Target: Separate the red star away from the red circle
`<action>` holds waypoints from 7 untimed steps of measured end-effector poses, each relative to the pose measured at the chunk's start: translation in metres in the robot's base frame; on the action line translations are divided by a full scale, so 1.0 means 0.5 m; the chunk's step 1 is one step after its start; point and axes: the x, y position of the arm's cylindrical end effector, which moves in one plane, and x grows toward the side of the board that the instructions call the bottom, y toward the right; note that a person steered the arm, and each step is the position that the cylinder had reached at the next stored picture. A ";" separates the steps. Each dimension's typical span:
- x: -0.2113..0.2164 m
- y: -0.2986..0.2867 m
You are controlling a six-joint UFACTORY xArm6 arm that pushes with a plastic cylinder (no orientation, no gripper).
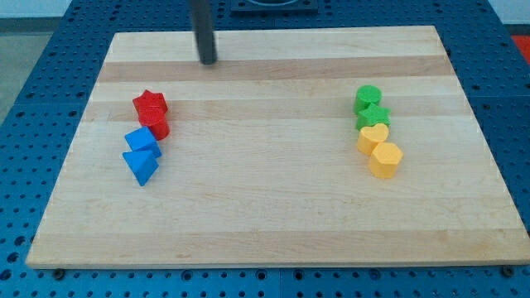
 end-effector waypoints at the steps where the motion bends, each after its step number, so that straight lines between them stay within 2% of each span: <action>1: 0.023 -0.137; 2: 0.072 -0.240; 3: 0.165 -0.253; 5: 0.214 -0.163; 7: 0.219 -0.013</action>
